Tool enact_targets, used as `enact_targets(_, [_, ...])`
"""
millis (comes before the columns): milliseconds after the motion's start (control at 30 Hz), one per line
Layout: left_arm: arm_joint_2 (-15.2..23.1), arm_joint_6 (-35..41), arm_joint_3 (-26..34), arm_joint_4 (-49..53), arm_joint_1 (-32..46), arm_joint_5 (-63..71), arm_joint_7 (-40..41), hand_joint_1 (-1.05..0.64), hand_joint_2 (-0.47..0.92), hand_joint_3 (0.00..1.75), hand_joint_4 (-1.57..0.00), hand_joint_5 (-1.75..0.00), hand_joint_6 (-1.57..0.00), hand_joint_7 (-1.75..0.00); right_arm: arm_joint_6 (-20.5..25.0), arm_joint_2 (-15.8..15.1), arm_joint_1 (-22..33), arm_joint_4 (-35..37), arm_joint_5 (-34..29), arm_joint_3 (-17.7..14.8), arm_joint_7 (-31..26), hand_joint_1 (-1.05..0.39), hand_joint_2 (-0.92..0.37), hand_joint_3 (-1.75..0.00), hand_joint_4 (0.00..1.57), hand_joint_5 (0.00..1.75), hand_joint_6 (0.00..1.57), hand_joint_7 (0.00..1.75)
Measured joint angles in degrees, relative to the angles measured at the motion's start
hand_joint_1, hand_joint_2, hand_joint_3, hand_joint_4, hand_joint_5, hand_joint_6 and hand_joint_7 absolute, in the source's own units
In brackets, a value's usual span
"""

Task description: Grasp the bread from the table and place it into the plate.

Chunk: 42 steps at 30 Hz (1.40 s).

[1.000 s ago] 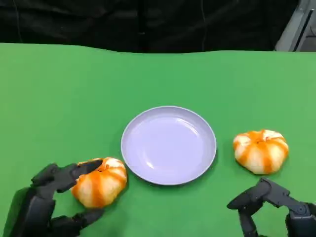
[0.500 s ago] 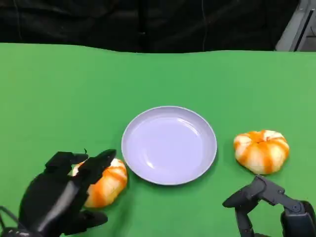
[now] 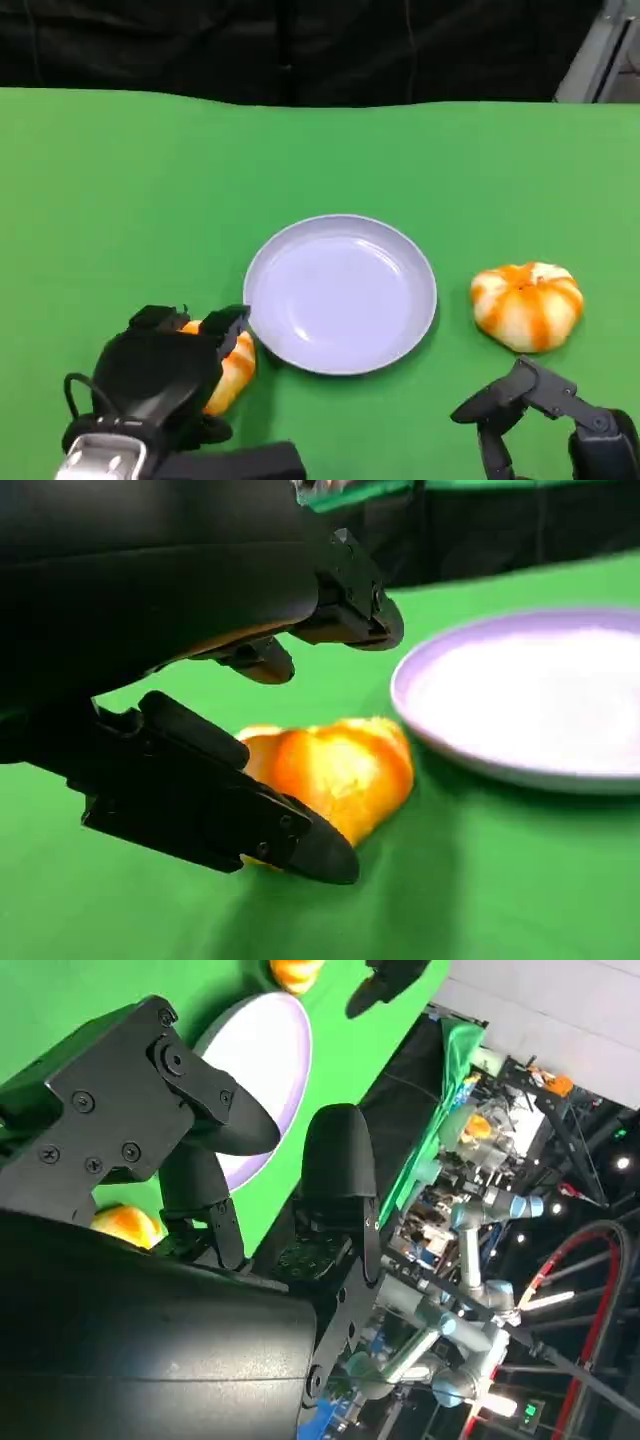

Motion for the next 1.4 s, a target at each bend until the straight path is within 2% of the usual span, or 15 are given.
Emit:
enact_targets(233, [-0.08, 6.13, -2.49, 5.96, -2.37, 0.52, 0.38, -0.59, 0.9, 0.01, -0.38, -0.29, -0.31, 0.0, 0.0, -0.01, 0.02, -0.01, -0.15, 0.01, 0.0, -0.06, -0.35, -1.27, 0.71, 1.56, 0.77, 1.23])
enact_targets(300, [-0.09, 7.62, -3.07, 6.79, -2.87, 0.5, 0.77, -0.57, 0.91, 0.01, -0.49, -0.33, -0.3, 0.0, 0.0, -0.02, 0.04, -0.01, -0.28, 0.0, -0.01, -0.06, -0.35, -1.26, 0.71, 1.55, 0.76, 1.22])
enact_targets(333, [-0.14, 8.51, -3.39, 7.25, -3.2, 0.5, 0.75, -0.55, 0.92, 0.01, -0.58, -0.43, -0.32, -0.01, 0.0, -0.03, 0.04, -0.01, -0.27, 0.01, 0.0, -0.06, -0.36, -1.26, 0.71, 1.55, 0.76, 1.22])
enact_targets(433, [-0.32, 11.42, -4.23, 8.06, -3.98, 0.5, -0.02, -0.45, 0.92, 0.0, -0.63, -1.08, -0.47, -0.03, 0.0, -0.04, 0.07, -0.01, 0.04, 0.0, 0.07, -0.05, -0.36, -1.26, 0.71, 1.54, 0.76, 1.22])
enact_targets(467, [-0.33, 11.91, -4.46, 8.11, -4.36, 0.47, -0.2, -0.45, 0.92, 0.0, -0.63, -1.14, -0.48, -0.03, 0.0, -0.05, 0.08, -0.01, 0.09, 0.01, 0.09, -0.05, -0.36, -1.26, 0.71, 1.54, 0.76, 1.22])
enact_targets(533, [-0.17, 12.18, -4.72, 8.16, -5.07, -0.18, -0.31, -0.31, 0.92, 0.12, -0.77, -1.58, -1.0, -0.17, 0.0, -0.06, 0.08, -0.01, 0.1, 0.01, 0.11, -0.05, -0.35, -1.26, 0.72, 1.55, 0.76, 1.22])
enact_targets(567, [0.36, 11.23, -4.69, 8.14, -5.16, -1.24, 0.12, -0.28, 0.92, 0.13, -0.79, -1.66, -1.04, -0.38, 0.0, -0.08, 0.08, -0.01, 0.1, 0.01, 0.11, -0.05, -0.35, -1.26, 0.72, 1.55, 0.76, 1.22])
enact_targets(667, [2.58, 6.26, -4.17, 8.1, -4.87, -5.55, 4.1, -0.23, 0.9, 0.23, -0.82, -1.74, -0.83, -1.14, -0.03, -0.23, 0.03, 0.01, 0.08, -0.03, 0.1, -0.05, -0.35, -1.27, 0.72, 1.54, 0.77, 1.22])
enact_targets(733, [3.44, 3.63, -4.03, 8.47, -4.27, -7.62, 7.35, -0.22, 0.89, 0.31, -0.83, -1.74, -0.71, -1.48, -0.04, -0.33, 0.02, 0.02, 0.05, -0.04, 0.1, -0.05, -0.35, -1.27, 0.72, 1.54, 0.77, 1.22])
enact_targets(767, [3.62, 2.31, -3.89, 8.79, -3.84, -8.76, 9.19, -0.21, 0.88, 0.35, -0.83, -1.75, -0.68, -1.53, -0.04, -0.34, 0.0, 0.04, 0.04, -0.04, 0.1, -0.05, -0.35, -1.27, 0.72, 1.54, 0.77, 1.22])
enact_targets(933, [3.78, -3.2, -3.23, 10.36, -2.72, -12.24, 17.67, -0.21, 0.68, 0.73, -0.81, -1.75, -0.74, -1.45, -0.2, -0.37, -0.09, 0.11, 0.04, -0.03, 0.08, -0.05, -0.35, -1.27, 0.71, 1.55, 0.76, 1.22])
enact_targets(1133, [4.57, -7.01, -2.44, 12.52, -2.74, -13.38, 25.93, -0.2, 0.59, 0.83, -0.84, -1.75, -0.75, -1.53, -0.23, -0.4, -0.11, 0.11, -0.03, -0.04, 0.07, -0.06, -0.35, -1.27, 0.7, 1.55, 0.76, 1.22])
enact_targets(1233, [5.02, -9.87, -1.92, 14.31, -2.76, -13.77, 30.92, -0.2, 0.52, 0.89, -0.87, -1.75, -0.8, -1.42, -0.23, -0.39, -0.12, 0.11, -0.04, -0.03, 0.07, -0.06, -0.35, -1.27, 0.7, 1.56, 0.76, 1.22])
enact_targets(1300, [5.62, -12.91, -1.61, 15.3, -2.77, -14.22, 35.23, -0.19, 0.41, 1.06, -0.91, -1.75, -0.89, -1.27, -0.22, -0.39, -0.12, 0.11, -0.04, -0.02, 0.06, -0.06, -0.35, -1.27, 0.69, 1.56, 0.76, 1.22])
enact_targets(1400, [6.33, -17.62, -1.16, 16.36, -2.93, -14.81, 41.22, -0.17, 0.32, 1.23, -0.94, -1.75, -0.9, -1.32, -0.22, -0.39, -0.12, 0.11, -0.02, -0.02, 0.06, -0.05, -0.35, -1.28, 0.69, 1.57, 0.76, 1.22])
